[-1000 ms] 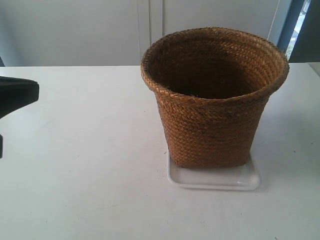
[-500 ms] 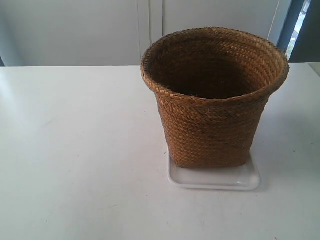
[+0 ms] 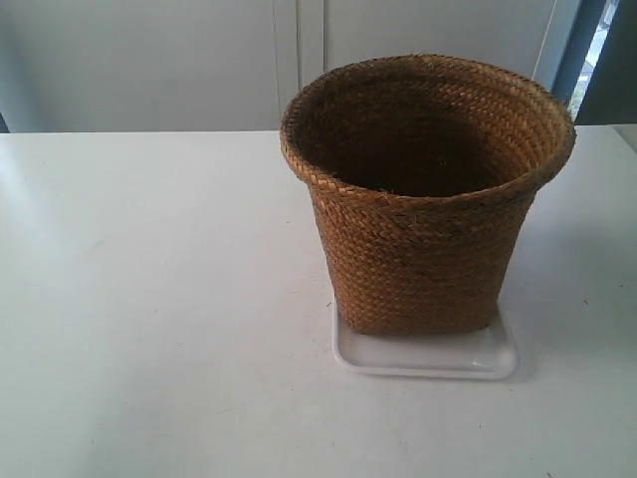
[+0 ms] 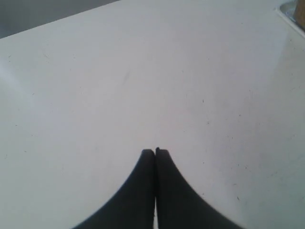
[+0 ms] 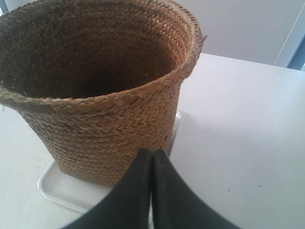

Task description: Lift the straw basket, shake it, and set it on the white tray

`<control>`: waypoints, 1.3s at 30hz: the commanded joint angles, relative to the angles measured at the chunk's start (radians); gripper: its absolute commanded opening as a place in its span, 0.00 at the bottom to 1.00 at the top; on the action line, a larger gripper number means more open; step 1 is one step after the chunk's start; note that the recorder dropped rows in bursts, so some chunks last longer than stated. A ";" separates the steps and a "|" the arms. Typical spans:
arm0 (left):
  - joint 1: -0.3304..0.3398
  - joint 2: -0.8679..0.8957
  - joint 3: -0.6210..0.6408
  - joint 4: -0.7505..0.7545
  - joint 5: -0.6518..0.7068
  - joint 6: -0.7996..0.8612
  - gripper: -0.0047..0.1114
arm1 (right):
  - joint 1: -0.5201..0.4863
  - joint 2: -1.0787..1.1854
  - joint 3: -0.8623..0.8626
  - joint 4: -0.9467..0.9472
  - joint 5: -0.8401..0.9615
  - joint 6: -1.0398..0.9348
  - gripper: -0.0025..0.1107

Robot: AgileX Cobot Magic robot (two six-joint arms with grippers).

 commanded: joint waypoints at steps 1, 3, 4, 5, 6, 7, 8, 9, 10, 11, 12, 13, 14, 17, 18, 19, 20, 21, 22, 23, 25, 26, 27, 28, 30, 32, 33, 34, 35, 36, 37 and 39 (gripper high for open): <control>0.002 -0.075 0.091 -0.004 -0.050 0.061 0.04 | -0.004 -0.006 0.002 0.000 -0.010 0.006 0.02; 0.002 -0.111 0.131 -0.004 -0.094 0.065 0.04 | -0.004 -0.006 0.002 0.000 -0.010 0.006 0.02; 0.002 -0.125 0.147 -0.004 -0.115 0.065 0.04 | -0.004 -0.006 0.002 0.000 -0.010 0.006 0.02; 0.004 -0.142 0.165 -0.004 -0.128 0.065 0.04 | -0.004 -0.006 0.002 0.000 -0.010 0.006 0.02; 0.006 -0.157 0.182 -0.004 -0.138 0.065 0.04 | -0.004 -0.006 0.002 0.000 -0.010 0.006 0.02; 0.013 -0.172 0.197 -0.004 -0.142 0.065 0.04 | -0.004 -0.006 0.002 0.000 -0.010 0.006 0.02; 0.023 -0.186 0.214 -0.004 -0.151 0.062 0.04 | -0.004 -0.006 0.002 0.000 -0.010 0.006 0.02; 0.035 -0.200 0.231 -0.004 -0.160 0.059 0.04 | -0.004 -0.006 0.002 0.000 -0.010 0.006 0.02; 0.047 -0.215 0.247 -0.004 -0.161 0.055 0.04 | -0.004 -0.006 0.002 0.000 -0.010 0.006 0.02; 0.059 -0.228 0.257 -0.004 -0.161 0.055 0.04 | -0.004 -0.006 0.002 0.000 -0.010 0.006 0.02; 0.069 -0.243 0.269 -0.004 -0.163 0.053 0.04 | -0.004 -0.006 0.002 0.000 -0.010 0.006 0.02; 0.080 -0.259 0.279 -0.004 -0.163 0.048 0.04 | -0.004 -0.006 0.002 0.000 -0.010 0.006 0.02; 0.087 -0.271 0.285 -0.004 -0.163 0.046 0.04 | -0.004 -0.006 0.002 0.000 -0.010 0.006 0.02; 0.107 -0.305 0.317 -0.004 -0.161 0.044 0.04 | -0.004 -0.006 0.002 0.000 -0.010 0.006 0.02; 0.115 -0.315 0.327 -0.004 -0.161 0.044 0.04 | -0.004 -0.006 0.002 0.000 -0.010 0.006 0.02; 0.121 -0.327 0.336 -0.004 -0.159 0.042 0.04 | -0.004 -0.006 0.002 0.000 -0.010 0.006 0.02; 0.123 -0.334 0.343 -0.004 -0.155 0.039 0.04 | -0.004 -0.006 0.002 0.000 -0.010 0.006 0.02; 0.125 -0.334 0.344 -0.004 -0.155 0.039 0.04 | -0.004 -0.006 0.002 0.000 -0.010 0.006 0.02; 0.125 -0.334 0.344 -0.004 -0.155 0.039 0.04 | -0.004 -0.006 0.002 0.000 -0.010 0.006 0.02; 0.125 -0.334 0.344 -0.004 -0.155 0.036 0.04 | -0.004 -0.006 0.002 0.000 -0.010 0.006 0.02; 0.125 -0.334 0.344 -0.004 -0.127 0.018 0.04 | -0.004 -0.006 0.002 0.001 -0.008 0.006 0.02; 0.125 -0.334 0.344 -0.004 -0.126 0.016 0.04 | -0.004 -0.006 0.002 0.001 -0.008 0.006 0.02; 0.125 -0.334 0.344 -0.004 -0.126 0.012 0.04 | -0.004 -0.006 0.002 0.001 -0.008 0.006 0.02; 0.125 -0.334 0.344 -0.004 -0.126 0.009 0.04 | -0.004 -0.006 0.002 0.001 -0.008 0.006 0.02; 0.125 -0.334 0.344 -0.004 -0.126 0.009 0.04 | -0.004 -0.006 0.002 0.001 -0.008 0.006 0.02; 0.125 -0.334 0.344 -0.004 -0.126 0.009 0.04 | -0.004 -0.006 0.002 0.001 -0.008 0.006 0.02; 0.125 -0.334 0.344 -0.004 -0.126 0.009 0.04 | -0.004 -0.006 0.002 0.001 -0.008 0.006 0.02; 0.125 -0.334 0.344 -0.004 -0.126 0.009 0.04 | -0.004 -0.006 0.002 0.001 -0.008 0.006 0.02; 0.125 -0.334 0.344 -0.004 -0.126 0.009 0.04 | -0.004 -0.006 0.002 0.001 -0.008 0.006 0.02; 0.125 -0.334 0.344 -0.004 -0.126 0.009 0.04 | -0.004 -0.006 0.002 0.001 -0.008 0.006 0.02; 0.125 -0.334 0.344 -0.004 -0.126 0.009 0.04 | -0.004 -0.006 0.002 0.001 -0.010 0.006 0.02; 0.125 -0.334 0.344 -0.004 -0.126 0.009 0.04 | -0.004 -0.006 0.002 0.001 -0.010 0.006 0.02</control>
